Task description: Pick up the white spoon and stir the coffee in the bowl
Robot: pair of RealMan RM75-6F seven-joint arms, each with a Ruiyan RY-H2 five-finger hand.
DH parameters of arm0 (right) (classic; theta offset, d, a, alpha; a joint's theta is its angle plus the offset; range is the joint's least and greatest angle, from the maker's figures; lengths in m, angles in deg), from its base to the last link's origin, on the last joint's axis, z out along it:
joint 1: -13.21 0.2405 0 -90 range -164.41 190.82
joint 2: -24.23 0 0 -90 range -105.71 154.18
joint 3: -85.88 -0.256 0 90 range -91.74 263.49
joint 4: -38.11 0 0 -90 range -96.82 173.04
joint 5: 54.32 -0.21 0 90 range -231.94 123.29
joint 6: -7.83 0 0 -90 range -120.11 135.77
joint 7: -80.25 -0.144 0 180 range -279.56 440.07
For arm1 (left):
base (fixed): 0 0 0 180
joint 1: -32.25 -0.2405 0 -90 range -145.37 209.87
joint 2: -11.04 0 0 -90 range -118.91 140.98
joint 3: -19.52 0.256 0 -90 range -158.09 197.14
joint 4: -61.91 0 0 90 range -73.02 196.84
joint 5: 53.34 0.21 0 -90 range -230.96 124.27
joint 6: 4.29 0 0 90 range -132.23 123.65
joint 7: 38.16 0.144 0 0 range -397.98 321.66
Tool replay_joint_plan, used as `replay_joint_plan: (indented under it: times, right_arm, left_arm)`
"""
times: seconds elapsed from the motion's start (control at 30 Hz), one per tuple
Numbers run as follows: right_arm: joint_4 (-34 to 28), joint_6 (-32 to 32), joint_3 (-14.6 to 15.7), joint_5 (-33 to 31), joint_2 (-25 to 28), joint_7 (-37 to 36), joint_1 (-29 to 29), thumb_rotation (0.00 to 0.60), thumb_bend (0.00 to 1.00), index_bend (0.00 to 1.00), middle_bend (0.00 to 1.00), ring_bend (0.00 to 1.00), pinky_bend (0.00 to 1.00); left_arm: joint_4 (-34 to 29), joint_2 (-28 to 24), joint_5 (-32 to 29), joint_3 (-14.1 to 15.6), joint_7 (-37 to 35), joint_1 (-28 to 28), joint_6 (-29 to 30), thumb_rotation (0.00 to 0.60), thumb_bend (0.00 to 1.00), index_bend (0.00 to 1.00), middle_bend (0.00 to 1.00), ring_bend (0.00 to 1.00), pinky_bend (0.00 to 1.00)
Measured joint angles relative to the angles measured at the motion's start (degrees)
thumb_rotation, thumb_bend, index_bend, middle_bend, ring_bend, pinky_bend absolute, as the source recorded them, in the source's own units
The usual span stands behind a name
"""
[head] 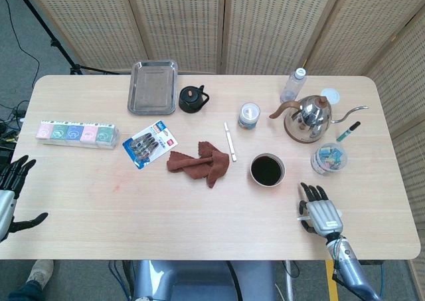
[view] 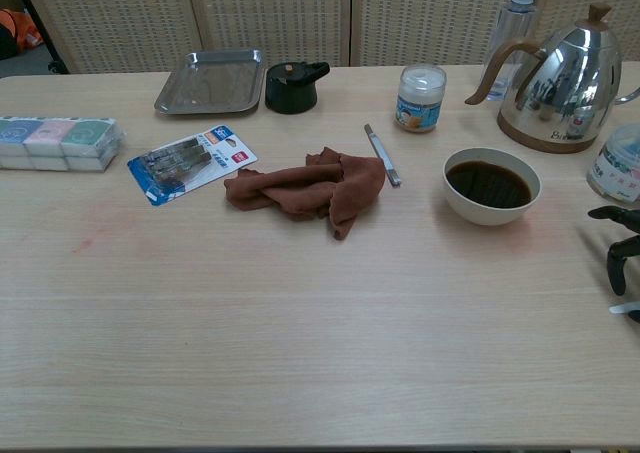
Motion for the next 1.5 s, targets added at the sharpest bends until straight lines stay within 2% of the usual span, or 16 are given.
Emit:
replay_joint_plan:
  times: [0.87,1.23,1.5]
  right_arm:
    - [-1.18,-3.1,-0.15,-3.21,0.87,2.11,1.23,0.6,0.36,0.5,0.0,0.0,0.0]
    - [-2.07,-4.32,-0.22,-5.12,1.31,3.55,1.73,0.6,0.44,0.54,0.0,0.0,0.0]
    - [-2.88,-1.95,-0.49,-3.8,2.06,1.6,1.34,0.6,0.49,0.56,0.0,0.0,0.0]
  left_arm:
    - [-0.08,-0.07,-0.22,-0.01,0.13,0.22,-0.5,0.6,0.13,0.0,0.0,0.0,0.0]
    - [-0.13,-0.14,-0.19,0.01,0.01,0.22,-0.51,0.6,0.13,0.0,0.0,0.0,0.0]
    - [-0.15,-0.08,-0.26,0.01,0.12,0.26,-0.59,0.6,0.13,0.0,0.0,0.0,0.0]
